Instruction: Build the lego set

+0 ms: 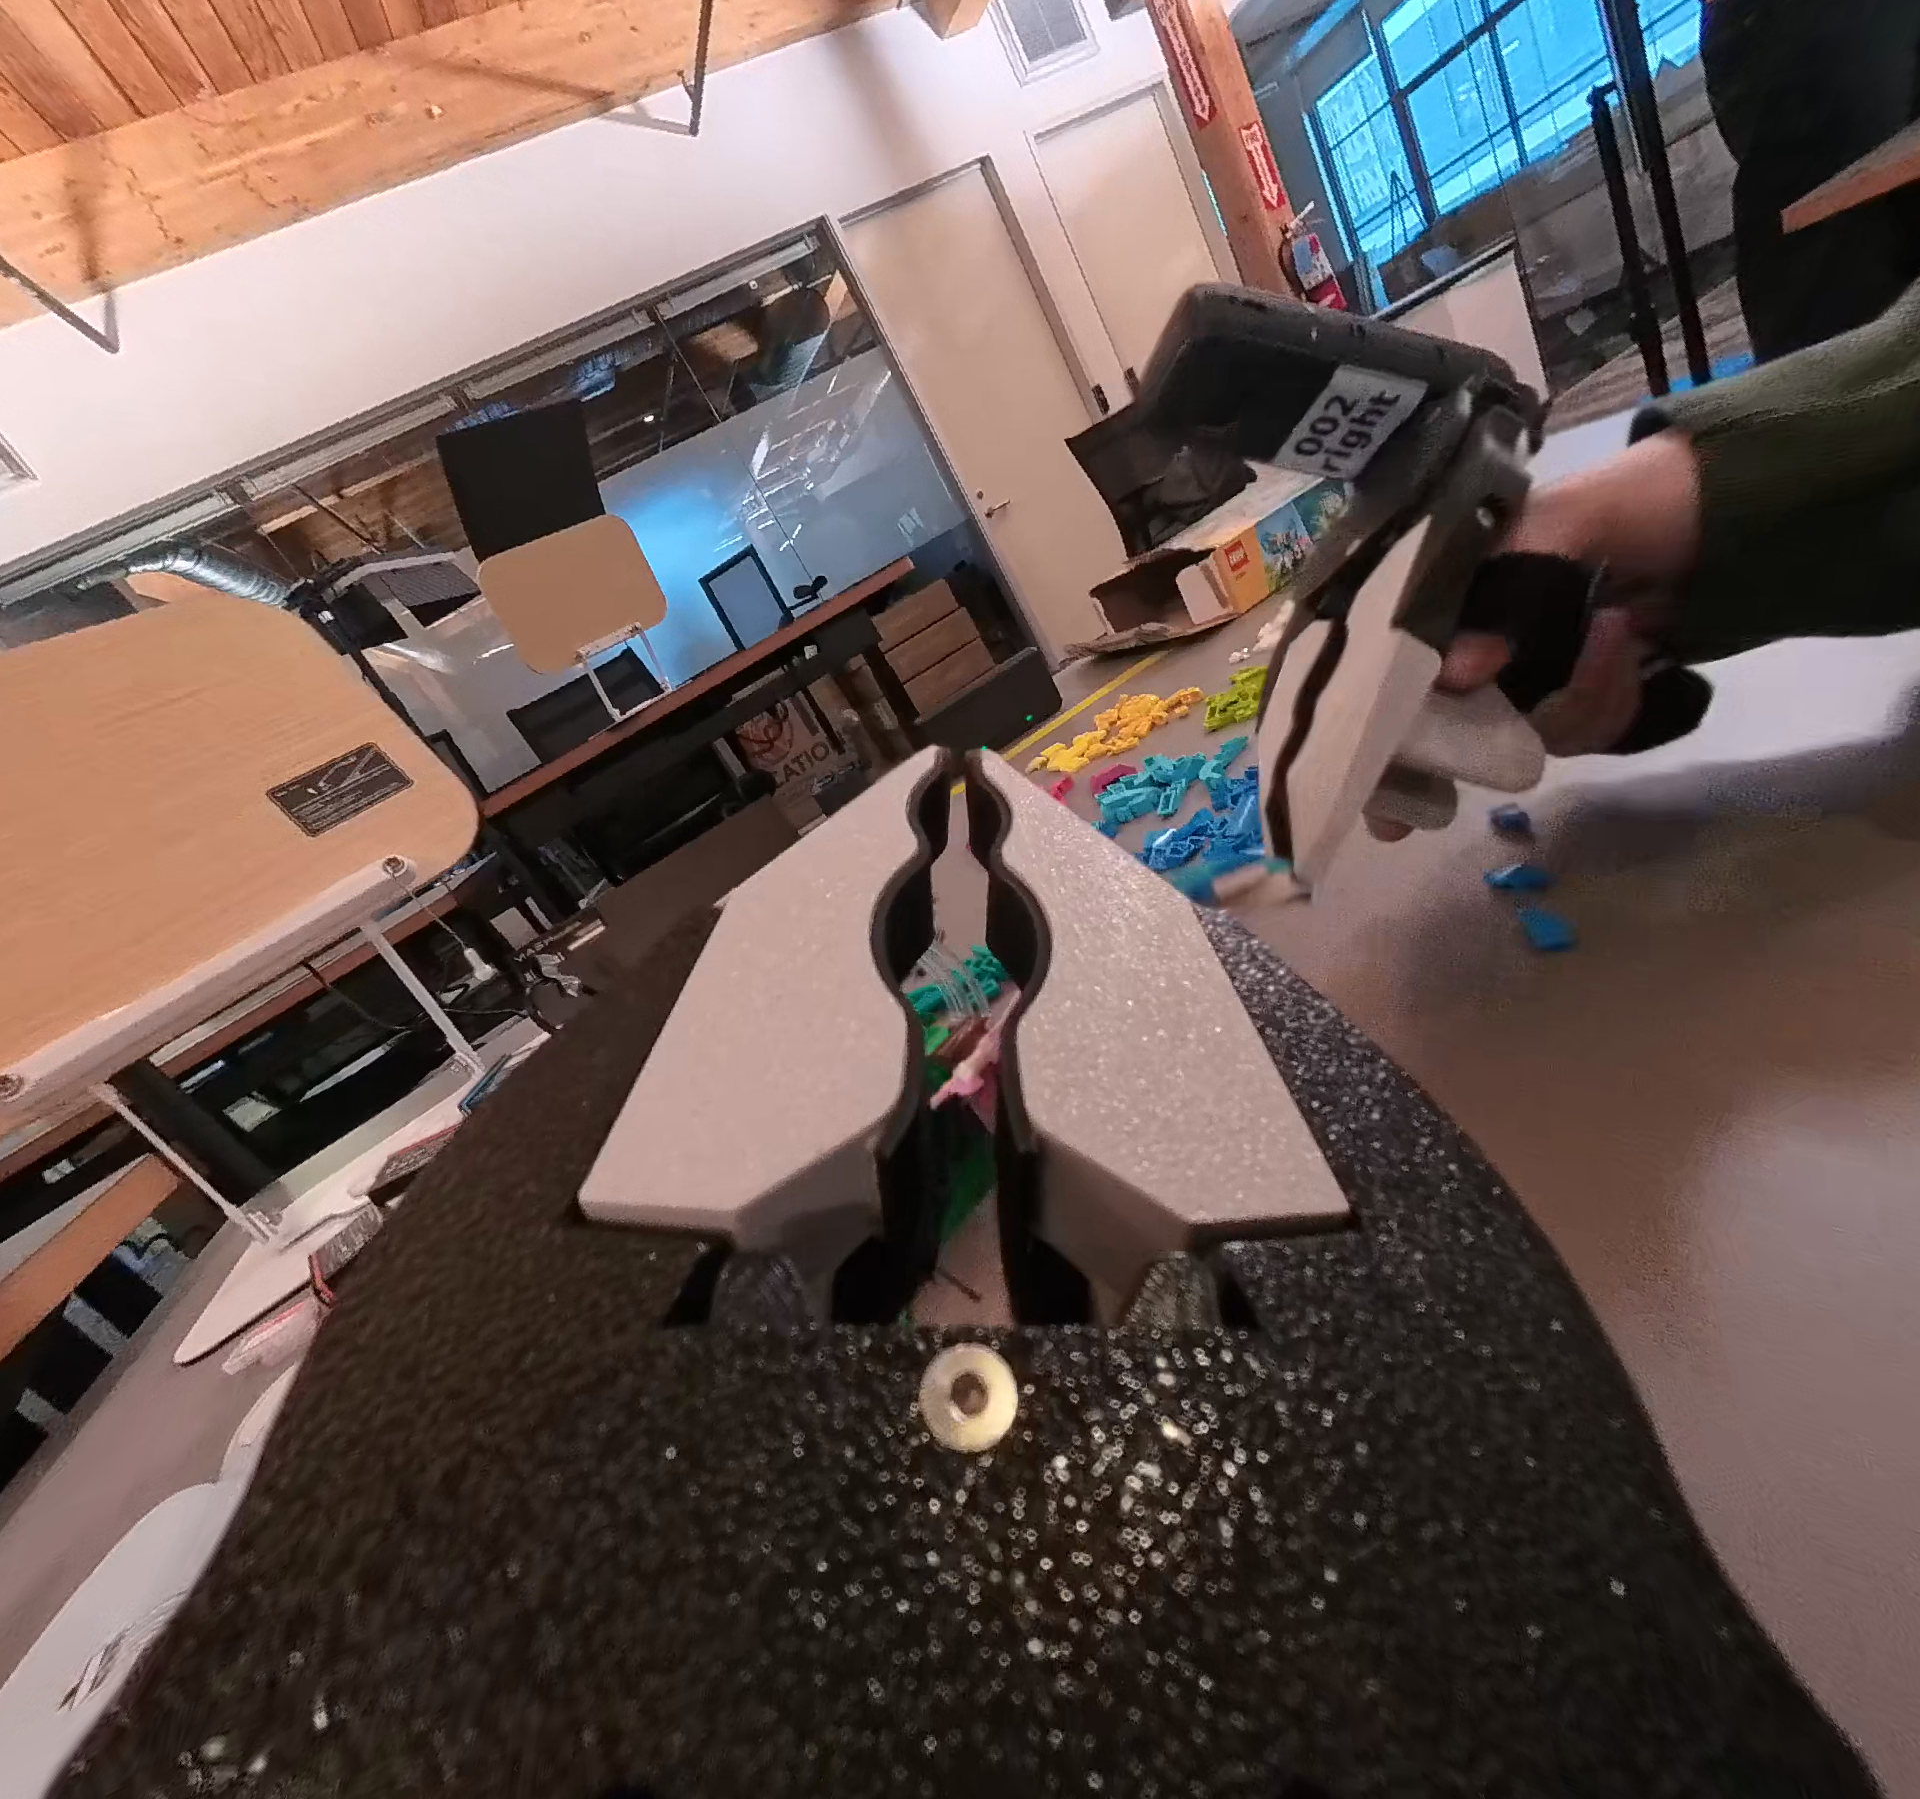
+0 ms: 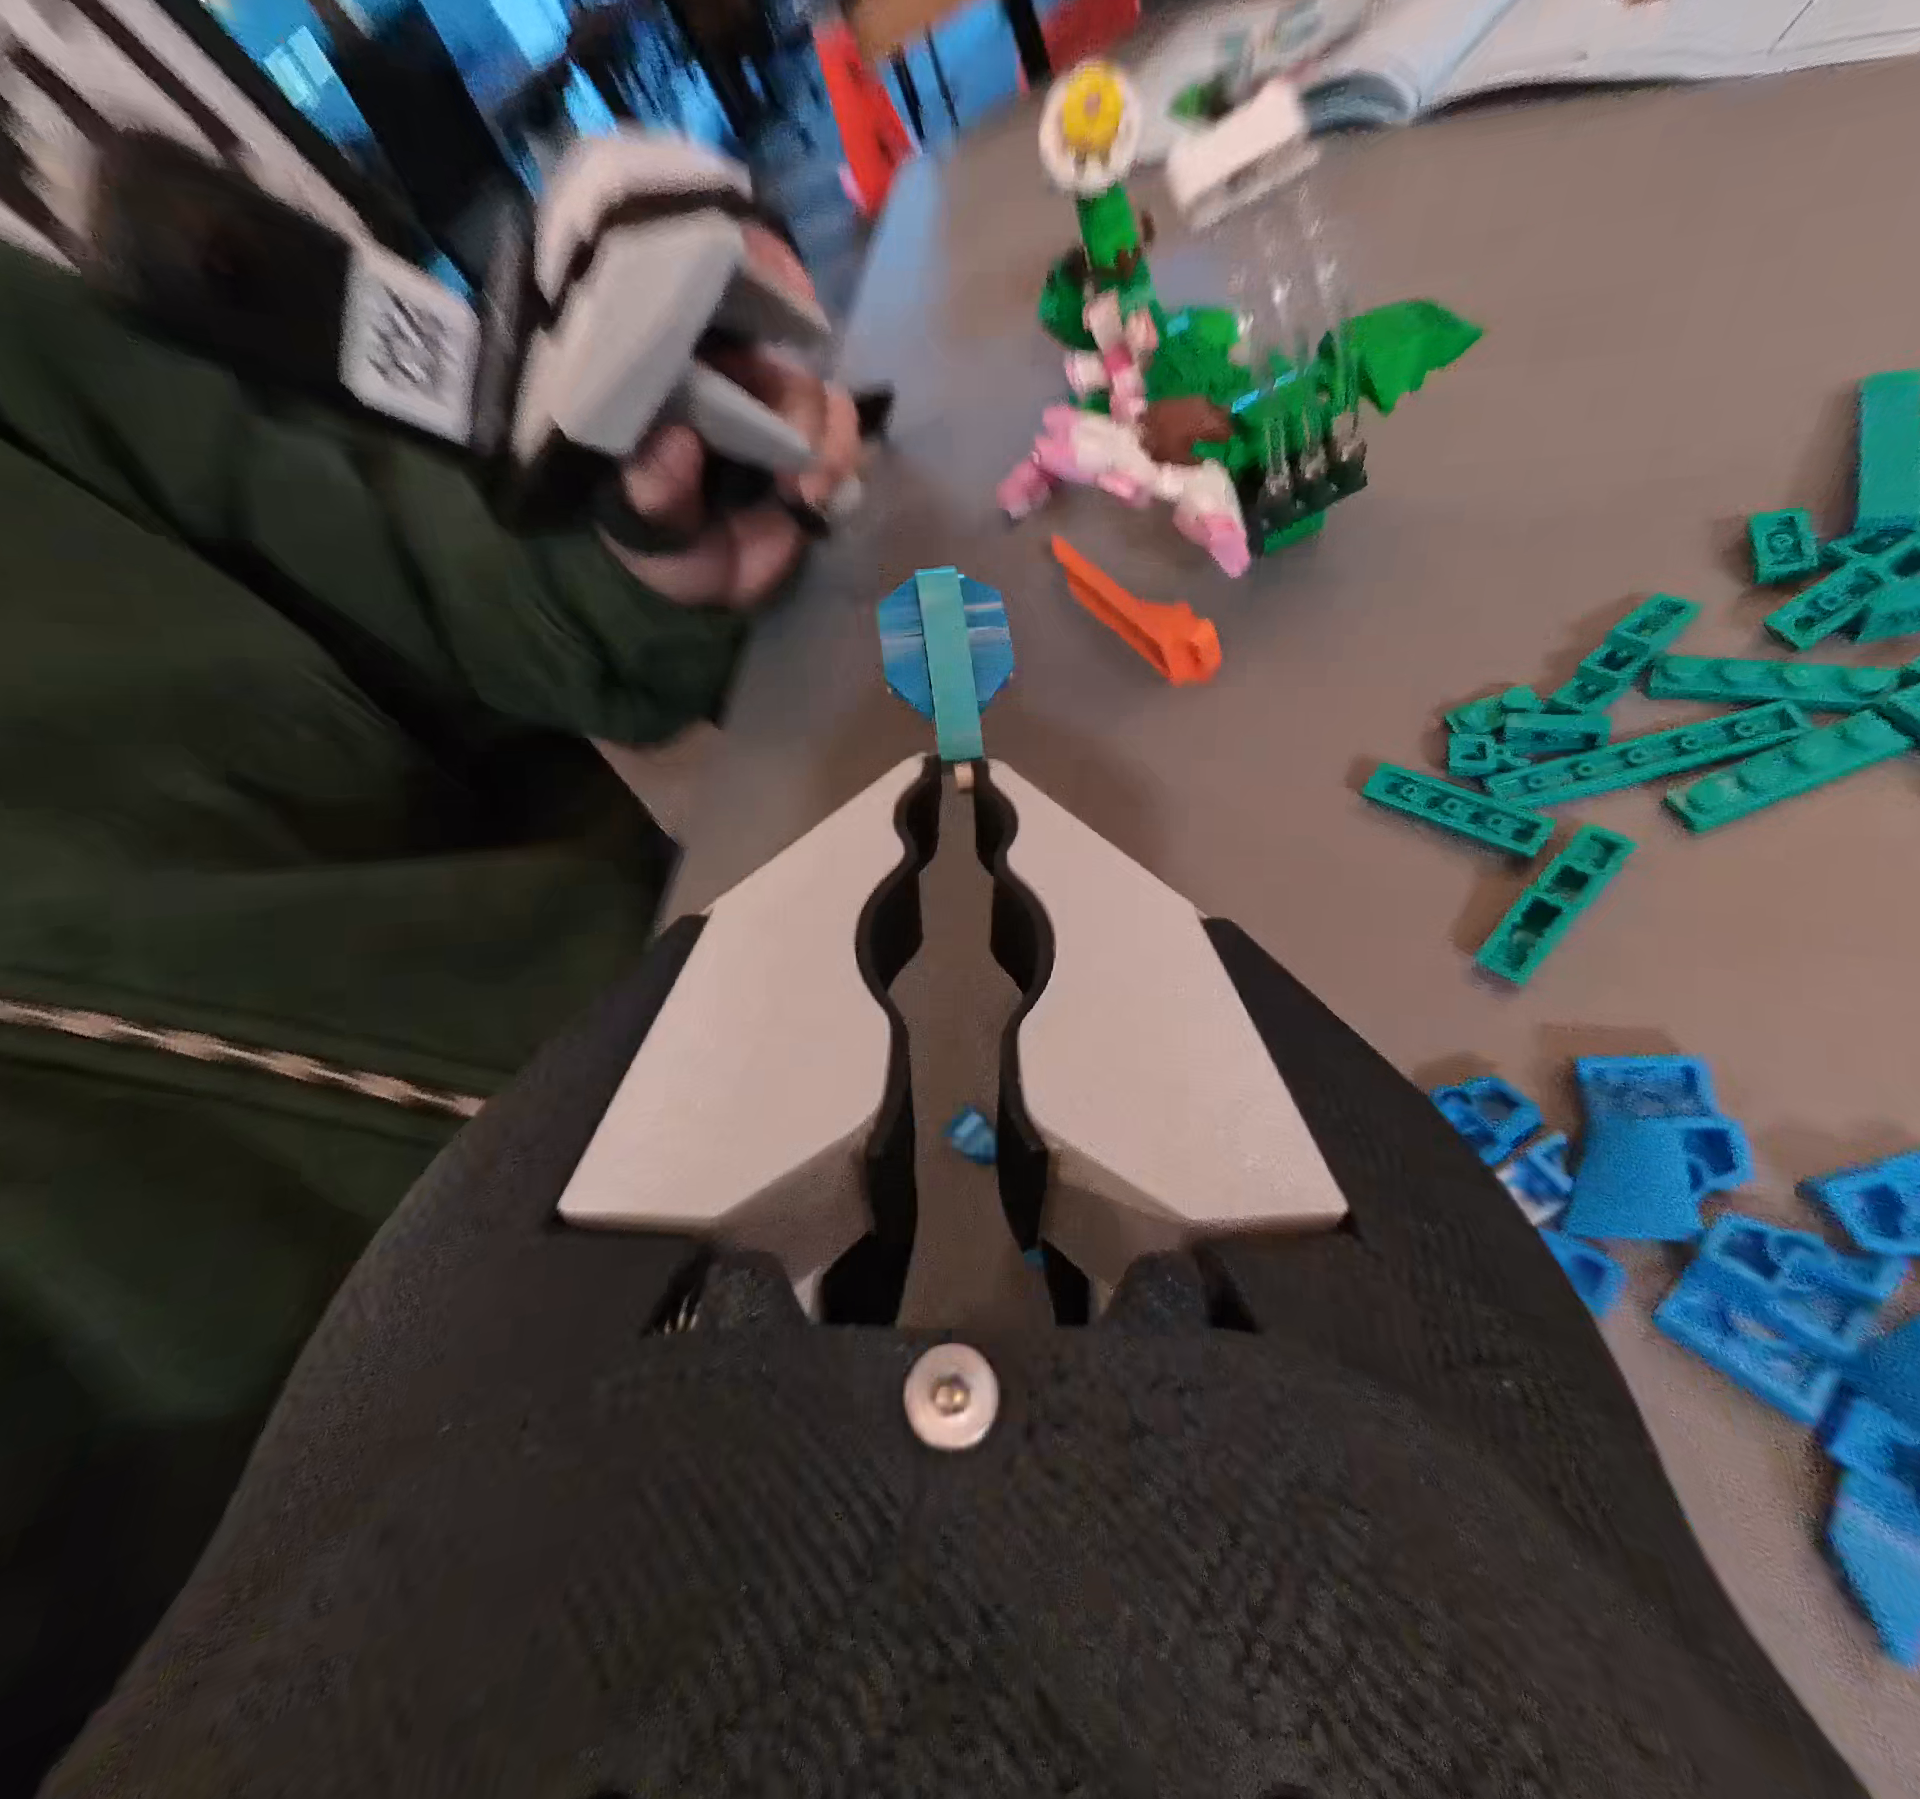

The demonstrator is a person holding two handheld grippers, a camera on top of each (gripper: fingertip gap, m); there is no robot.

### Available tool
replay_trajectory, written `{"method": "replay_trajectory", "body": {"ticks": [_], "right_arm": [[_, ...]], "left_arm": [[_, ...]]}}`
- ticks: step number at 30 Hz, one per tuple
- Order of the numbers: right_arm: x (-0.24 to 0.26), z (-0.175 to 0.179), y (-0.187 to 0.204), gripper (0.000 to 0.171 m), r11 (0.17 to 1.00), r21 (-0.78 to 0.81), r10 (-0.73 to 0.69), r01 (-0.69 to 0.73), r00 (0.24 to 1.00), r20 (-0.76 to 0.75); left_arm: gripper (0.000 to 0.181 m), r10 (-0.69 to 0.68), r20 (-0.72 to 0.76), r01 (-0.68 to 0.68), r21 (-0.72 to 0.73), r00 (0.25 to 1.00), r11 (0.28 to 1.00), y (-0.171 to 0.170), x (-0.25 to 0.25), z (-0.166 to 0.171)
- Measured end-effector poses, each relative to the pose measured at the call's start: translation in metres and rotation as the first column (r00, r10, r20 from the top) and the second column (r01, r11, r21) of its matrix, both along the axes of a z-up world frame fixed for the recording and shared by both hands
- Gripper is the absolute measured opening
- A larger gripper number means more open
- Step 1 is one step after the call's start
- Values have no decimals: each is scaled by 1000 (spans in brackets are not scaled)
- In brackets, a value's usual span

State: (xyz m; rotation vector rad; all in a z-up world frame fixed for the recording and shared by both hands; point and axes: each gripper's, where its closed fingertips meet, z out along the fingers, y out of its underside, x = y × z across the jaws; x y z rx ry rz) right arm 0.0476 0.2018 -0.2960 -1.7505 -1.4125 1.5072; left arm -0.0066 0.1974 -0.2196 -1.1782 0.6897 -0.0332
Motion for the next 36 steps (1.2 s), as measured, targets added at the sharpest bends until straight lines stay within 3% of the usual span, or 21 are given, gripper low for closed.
{"method": "replay_trajectory", "body": {"ticks": [4, 7, 11, 19, 25, 27, 30, 32, 34, 36], "right_arm": [[10, 36, 5, 4, 933, -360, -53, -13, 984, -173], [18, 46, 9, 4, 851, -521, -86, -60, 964, -251], [23, 43, 3, 4, 843, -530, -65, -95, 959, -276], [39, 77, 7, 4, 728, -638, -98, -249, 884, -456], [38, 81, 6, 5, 739, -619, -84, -265, 876, -476], [27, 56, 11, 4, 827, -554, -107, -99, 939, -328], [18, 6, 19, 4, 966, -219, -146, 140, 989, -13], [20, -12, 21, 4, 986, 72, -156, 148, 979, 132], [23, -27, 22, 4, 941, 330, -165, 74, 952, 258], [23, -34, 18, 5, 881, 472, -157, -16, 933, 324]], "left_arm": [[0, -8, 30, 8, 6, 1000, 1000, 1, -2, 5], [0, -21, 30, 21, 6, 999, 1000, 2, 2, 5], [0, -37, 22, 37, 9, 999, 999, 2, 8, 5], [0, -44, 16, 44, 8, 999, 999, 2, 10, 4], [0, -34, 15, 34, 8, 999, 999, 1, 7, 4], [0, -29, 18, 29, 12, 999, 1000, 0, 6, 5], [0, -22, 23, 21, 21, 999, 1000, -1, 3, 7], [0, -18, 27, 17, 21, 999, 1000, -1, 2, 8], [0, -16, 29, 16, 18, 999, 1000, 0, 1, 7], [0, -16, 28, 16, 17, 999, 1000, 0, 1, 7]]}}
